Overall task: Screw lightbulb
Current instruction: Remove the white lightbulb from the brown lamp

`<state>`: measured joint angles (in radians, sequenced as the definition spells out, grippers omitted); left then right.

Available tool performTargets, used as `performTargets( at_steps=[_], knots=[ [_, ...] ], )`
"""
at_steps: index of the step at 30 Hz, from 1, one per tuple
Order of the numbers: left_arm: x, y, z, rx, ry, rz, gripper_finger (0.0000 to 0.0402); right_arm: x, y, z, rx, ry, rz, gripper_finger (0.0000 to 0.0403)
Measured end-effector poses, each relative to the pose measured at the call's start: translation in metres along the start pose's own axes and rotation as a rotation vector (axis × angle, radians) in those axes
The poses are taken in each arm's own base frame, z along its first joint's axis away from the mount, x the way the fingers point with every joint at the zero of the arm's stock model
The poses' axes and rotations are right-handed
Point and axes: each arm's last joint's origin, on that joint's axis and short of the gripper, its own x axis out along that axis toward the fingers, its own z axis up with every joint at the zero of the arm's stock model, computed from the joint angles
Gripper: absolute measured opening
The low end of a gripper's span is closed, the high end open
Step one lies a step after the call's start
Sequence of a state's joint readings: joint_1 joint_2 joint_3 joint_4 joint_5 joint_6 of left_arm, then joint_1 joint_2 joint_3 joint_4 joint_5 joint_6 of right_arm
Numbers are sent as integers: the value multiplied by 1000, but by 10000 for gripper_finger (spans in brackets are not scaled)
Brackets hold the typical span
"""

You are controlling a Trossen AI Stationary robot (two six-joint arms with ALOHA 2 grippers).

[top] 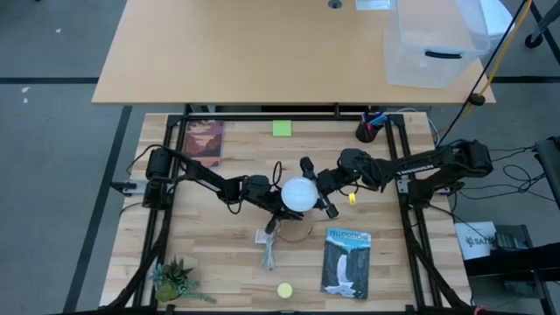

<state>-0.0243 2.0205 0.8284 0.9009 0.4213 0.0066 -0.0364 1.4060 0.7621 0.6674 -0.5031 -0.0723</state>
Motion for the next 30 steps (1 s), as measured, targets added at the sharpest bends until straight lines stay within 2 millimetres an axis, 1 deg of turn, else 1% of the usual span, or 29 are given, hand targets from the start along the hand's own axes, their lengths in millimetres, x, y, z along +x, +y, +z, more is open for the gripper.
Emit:
performTargets(
  at_steps=[7,12,17,21,30],
  knots=[
    [1,0,0,-21,-1,46,30,-1,0,4,20,-19,-11,278],
    [1,0,0,-25,-2,87,30,0,2,4,39,-13,6,309],
    [3,-4,0,-20,-1,116,30,-1,1,2,54,-1,9,315],
    [4,-5,0,-17,-1,123,30,-5,2,7,63,-3,26,315],
    [4,-4,2,-32,-10,168,30,-33,3,25,66,69,-23,316]
  ],
)
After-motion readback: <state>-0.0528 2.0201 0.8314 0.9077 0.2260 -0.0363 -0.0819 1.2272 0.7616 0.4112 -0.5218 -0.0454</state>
